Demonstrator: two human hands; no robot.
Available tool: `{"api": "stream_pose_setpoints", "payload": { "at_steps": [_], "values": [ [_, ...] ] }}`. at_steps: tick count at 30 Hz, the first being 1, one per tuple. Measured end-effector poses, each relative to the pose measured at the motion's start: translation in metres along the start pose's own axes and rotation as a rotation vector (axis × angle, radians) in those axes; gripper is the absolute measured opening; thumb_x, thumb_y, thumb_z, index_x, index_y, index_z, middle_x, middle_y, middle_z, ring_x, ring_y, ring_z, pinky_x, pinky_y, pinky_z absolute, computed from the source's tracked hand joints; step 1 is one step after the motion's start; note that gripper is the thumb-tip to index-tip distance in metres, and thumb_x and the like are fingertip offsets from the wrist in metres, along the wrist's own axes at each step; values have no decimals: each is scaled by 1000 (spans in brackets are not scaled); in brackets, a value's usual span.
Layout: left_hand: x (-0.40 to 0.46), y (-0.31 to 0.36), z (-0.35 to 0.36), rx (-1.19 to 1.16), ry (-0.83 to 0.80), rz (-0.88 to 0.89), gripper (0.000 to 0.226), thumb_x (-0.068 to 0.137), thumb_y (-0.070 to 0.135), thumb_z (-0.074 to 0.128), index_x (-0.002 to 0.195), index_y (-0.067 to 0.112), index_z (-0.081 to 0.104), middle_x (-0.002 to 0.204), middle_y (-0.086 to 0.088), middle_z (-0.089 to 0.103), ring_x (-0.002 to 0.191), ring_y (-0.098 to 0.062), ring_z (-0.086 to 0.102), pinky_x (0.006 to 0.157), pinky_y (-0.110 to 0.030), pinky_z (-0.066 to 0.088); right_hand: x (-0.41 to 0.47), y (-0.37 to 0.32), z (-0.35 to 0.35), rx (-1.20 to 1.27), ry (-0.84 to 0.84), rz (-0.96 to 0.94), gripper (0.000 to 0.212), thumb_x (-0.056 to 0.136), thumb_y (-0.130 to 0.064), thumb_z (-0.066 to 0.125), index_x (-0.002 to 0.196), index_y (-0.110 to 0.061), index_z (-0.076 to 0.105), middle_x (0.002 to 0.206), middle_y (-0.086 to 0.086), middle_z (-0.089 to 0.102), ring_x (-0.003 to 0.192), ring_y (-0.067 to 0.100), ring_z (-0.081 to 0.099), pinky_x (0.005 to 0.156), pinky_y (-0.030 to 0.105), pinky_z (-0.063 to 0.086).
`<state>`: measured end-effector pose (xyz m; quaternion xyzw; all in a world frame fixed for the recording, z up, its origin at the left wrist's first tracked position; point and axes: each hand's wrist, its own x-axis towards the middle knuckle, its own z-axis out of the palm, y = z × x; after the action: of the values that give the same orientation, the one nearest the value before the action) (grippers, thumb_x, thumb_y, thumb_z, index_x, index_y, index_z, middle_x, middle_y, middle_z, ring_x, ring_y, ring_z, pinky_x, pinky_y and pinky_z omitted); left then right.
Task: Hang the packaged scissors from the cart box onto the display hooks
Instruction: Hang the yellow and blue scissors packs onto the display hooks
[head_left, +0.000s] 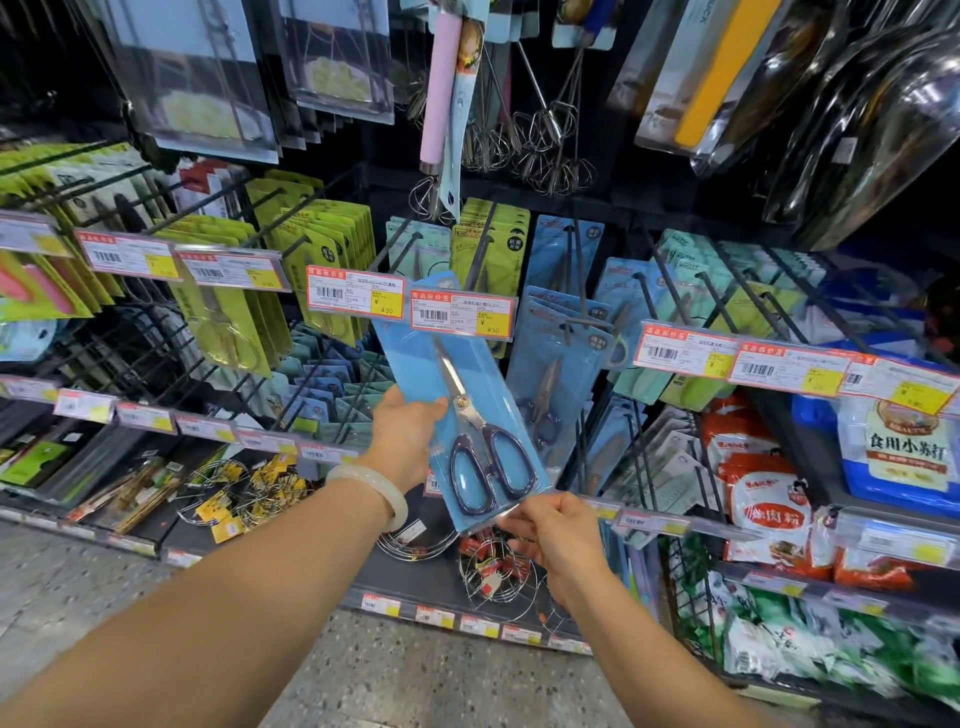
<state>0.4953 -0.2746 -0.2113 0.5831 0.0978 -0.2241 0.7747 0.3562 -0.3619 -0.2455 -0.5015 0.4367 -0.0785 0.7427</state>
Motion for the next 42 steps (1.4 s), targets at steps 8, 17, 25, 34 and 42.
{"api": "stream_pose_setpoints", "payload": {
  "at_steps": [8, 17, 25, 34, 42],
  "values": [
    [-5, -6, 0, 6, 10, 4, 22, 90, -7, 54, 94, 15, 54, 97, -9, 63, 83, -27, 61, 83, -45, 52, 3, -2, 6, 34, 112, 64, 6, 89, -2, 52, 89, -2, 47, 73, 14, 62, 47, 18, 60, 35, 20, 46],
    [1, -10, -5, -48, 26, -35, 22, 90, -7, 53, 96, 14, 55, 94, -8, 64, 83, -28, 62, 84, -47, 52, -4, -1, 2, -89, 69, -139, 12, 87, 0, 51, 81, -7, 44, 68, 10, 63, 47, 15, 61, 40, 24, 47],
    [7, 0, -4, -49, 24, -133, 18, 89, -5, 56, 99, 9, 50, 96, -16, 61, 74, -27, 59, 88, -55, 48, 4, 3, -9, 121, -148, -177, 10, 92, 4, 48, 91, -7, 46, 75, 13, 60, 61, 18, 62, 59, 28, 54],
    [16, 0, -10, 18, 28, -180, 37, 90, -2, 57, 126, -2, 51, 113, -19, 62, 79, -27, 60, 74, -43, 52, 7, 6, -17, 188, -311, -132, 9, 91, 3, 49, 89, -6, 50, 79, 9, 66, 68, 15, 68, 66, 29, 59],
    [17, 3, -9, 75, -17, -198, 18, 94, 4, 53, 111, 3, 56, 87, -11, 64, 69, -24, 61, 59, -36, 51, 10, 9, -15, 149, -361, -152, 17, 91, 3, 50, 101, -9, 51, 101, 9, 68, 84, 16, 70, 70, 27, 59]
  ]
}}
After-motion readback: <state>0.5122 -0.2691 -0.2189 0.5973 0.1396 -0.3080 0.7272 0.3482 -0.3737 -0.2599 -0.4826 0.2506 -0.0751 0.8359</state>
